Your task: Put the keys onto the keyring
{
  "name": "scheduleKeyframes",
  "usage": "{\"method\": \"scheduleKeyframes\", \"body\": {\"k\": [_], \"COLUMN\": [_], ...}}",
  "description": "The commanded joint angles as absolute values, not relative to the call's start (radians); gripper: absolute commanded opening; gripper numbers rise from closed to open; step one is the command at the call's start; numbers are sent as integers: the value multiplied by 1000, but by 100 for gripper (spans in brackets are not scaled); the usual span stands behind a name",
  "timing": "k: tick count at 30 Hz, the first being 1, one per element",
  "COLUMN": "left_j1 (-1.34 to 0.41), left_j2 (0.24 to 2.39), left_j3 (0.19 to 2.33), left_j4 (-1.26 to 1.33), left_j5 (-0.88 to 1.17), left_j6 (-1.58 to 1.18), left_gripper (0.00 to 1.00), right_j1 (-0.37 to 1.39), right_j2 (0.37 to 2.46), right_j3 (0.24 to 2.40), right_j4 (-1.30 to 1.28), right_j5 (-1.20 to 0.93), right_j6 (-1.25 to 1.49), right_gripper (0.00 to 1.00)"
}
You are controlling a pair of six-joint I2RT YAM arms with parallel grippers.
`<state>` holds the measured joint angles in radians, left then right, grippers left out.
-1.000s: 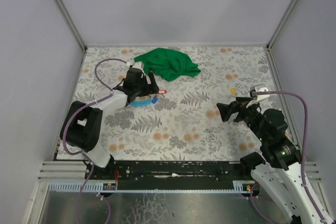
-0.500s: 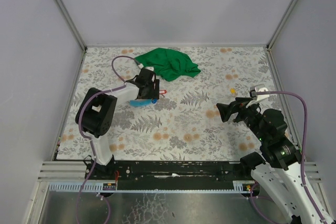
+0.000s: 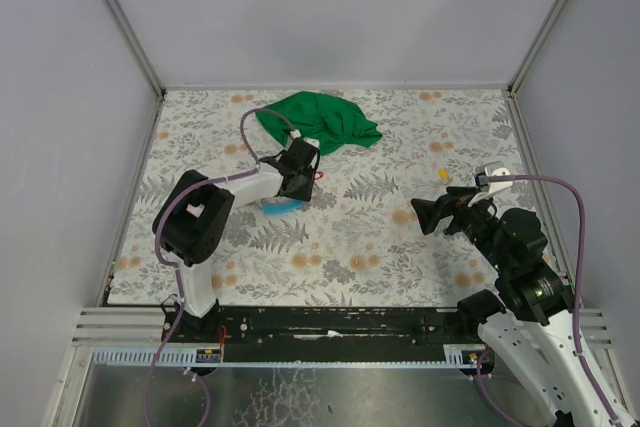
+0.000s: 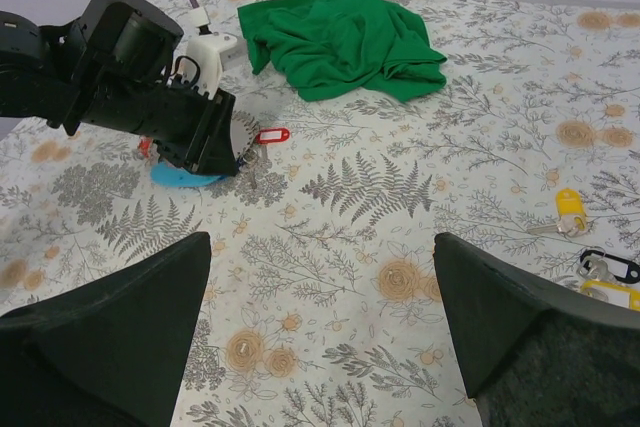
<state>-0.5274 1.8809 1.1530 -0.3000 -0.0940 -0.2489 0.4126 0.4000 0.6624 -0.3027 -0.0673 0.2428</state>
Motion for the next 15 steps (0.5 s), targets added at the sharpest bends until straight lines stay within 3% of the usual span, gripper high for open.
{"method": "scheduleKeyframes", "body": {"k": [1, 15], "left_j1": [-612, -813], "left_j2": [1850, 1604], "left_j3": [1103, 978], "left_j4": [-383, -247], "left_j5": [-46, 16], "left_j6": [-251, -197], "left_gripper": [26, 16], "right_j1": [418, 418], "right_j2": [407, 549], "right_j3": [668, 669], "right_j4": [-263, -240], "right_j5": [-87, -132], "right_j6": [248, 281], "right_gripper": [99, 99]}}
